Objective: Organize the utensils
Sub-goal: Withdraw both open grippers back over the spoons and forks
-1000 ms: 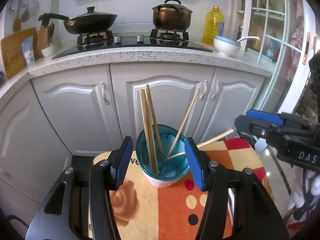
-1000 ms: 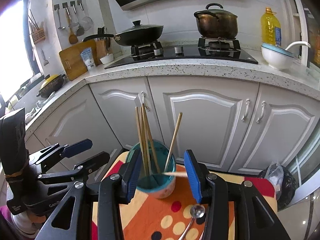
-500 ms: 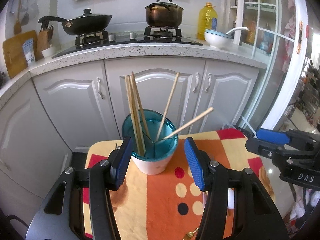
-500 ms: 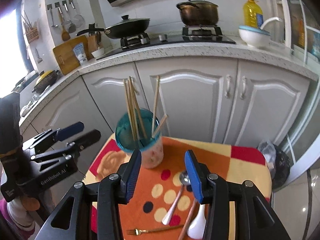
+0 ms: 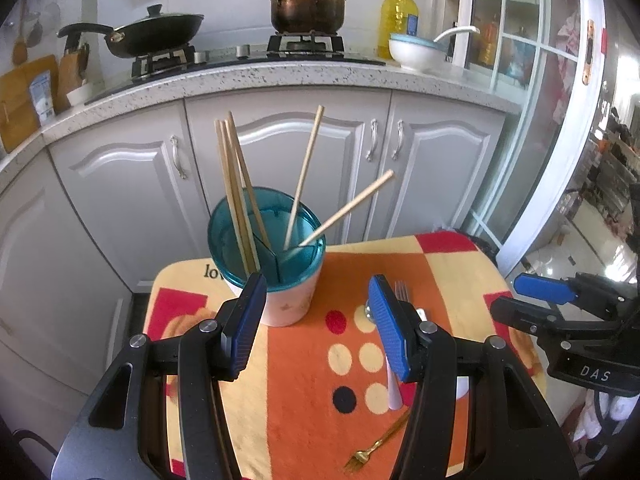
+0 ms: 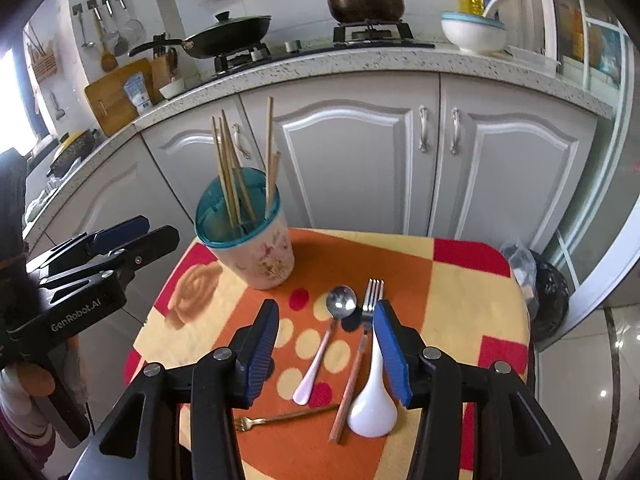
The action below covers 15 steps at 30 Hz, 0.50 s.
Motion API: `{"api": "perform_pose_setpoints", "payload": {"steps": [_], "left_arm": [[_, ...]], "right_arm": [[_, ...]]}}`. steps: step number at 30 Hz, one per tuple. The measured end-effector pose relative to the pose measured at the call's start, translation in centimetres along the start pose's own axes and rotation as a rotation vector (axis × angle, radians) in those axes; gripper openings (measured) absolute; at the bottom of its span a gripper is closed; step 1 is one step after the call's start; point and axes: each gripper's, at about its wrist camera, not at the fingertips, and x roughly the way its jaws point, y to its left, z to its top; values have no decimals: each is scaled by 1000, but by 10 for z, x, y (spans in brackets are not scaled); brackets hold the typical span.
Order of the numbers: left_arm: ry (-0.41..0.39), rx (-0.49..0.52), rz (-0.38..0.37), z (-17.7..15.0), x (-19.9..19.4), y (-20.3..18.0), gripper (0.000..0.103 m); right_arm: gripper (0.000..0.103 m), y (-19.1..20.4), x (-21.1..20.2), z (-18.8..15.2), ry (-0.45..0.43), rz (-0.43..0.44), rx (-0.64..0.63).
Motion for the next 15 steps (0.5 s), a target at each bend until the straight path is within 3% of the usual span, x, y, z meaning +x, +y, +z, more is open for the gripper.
{"api": "perform_pose_setpoints", "payload": {"steps": [15], "left_arm": [[111,10,-18,-20,36,-4,53]], "right_arm": [[50,-24,39,-27,98,-4,51]]}}
